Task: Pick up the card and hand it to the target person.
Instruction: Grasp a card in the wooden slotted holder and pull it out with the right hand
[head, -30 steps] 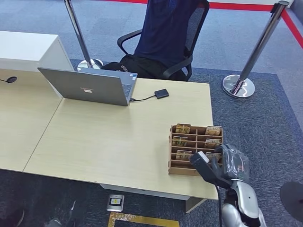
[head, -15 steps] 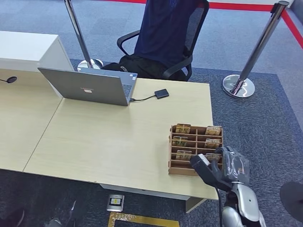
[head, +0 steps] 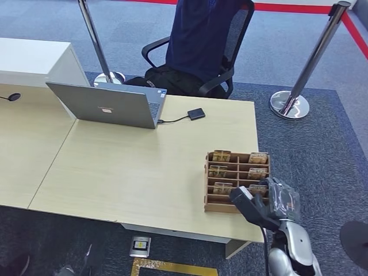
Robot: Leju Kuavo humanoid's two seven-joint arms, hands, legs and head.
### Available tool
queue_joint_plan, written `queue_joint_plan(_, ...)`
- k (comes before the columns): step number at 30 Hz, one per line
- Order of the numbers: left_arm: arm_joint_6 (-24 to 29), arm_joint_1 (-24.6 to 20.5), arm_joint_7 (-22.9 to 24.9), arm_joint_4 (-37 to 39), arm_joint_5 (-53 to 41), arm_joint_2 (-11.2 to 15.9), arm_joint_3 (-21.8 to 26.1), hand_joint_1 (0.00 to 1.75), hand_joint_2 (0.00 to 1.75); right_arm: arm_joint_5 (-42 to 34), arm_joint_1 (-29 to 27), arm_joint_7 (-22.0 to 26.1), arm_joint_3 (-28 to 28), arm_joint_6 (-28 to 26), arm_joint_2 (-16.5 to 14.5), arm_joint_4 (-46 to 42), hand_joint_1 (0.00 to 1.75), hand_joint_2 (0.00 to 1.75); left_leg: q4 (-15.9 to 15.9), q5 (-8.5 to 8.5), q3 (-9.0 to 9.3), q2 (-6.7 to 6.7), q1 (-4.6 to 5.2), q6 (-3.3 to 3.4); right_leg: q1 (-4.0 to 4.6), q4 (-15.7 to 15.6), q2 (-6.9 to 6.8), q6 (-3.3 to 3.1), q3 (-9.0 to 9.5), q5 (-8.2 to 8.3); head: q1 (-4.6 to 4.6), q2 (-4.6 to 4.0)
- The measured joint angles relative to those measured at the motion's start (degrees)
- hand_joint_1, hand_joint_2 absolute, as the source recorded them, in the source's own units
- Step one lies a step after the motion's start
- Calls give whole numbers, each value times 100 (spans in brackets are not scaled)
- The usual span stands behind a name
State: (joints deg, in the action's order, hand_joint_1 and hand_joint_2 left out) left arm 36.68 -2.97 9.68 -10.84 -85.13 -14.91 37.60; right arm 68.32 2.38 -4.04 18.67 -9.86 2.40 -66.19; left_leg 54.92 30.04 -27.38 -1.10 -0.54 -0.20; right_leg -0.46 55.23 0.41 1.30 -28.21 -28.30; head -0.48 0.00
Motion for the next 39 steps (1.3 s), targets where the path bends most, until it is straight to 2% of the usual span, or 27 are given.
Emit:
queue_joint_plan(6, 0, 0, 0, 0, 22, 0, 1, 0, 0, -13, 41, 10, 18, -4, -11, 93, 124, 175, 0, -2, 0, 0, 0, 0, 0, 0, 0, -2, 0, 2, -1, 0)
queue_joint_plan(10, 0, 0, 0, 0, 35, 0, -1, 0, 0, -32, 98, 45, 28, -9, -13, 159, 129, 175, 0, -2, 0, 0, 0, -1, 0, 0, 0, -3, 0, 2, 0, 0)
queue_joint_plan(39, 0, 1, -17, 2, 35, 0, 2, 0, 0, -466, 212, 288, 46, -17, 36, 188, 128, 175, 0, -7, -1, 0, 0, 1, 0, 0, 0, 2, 0, 7, 0, 0)
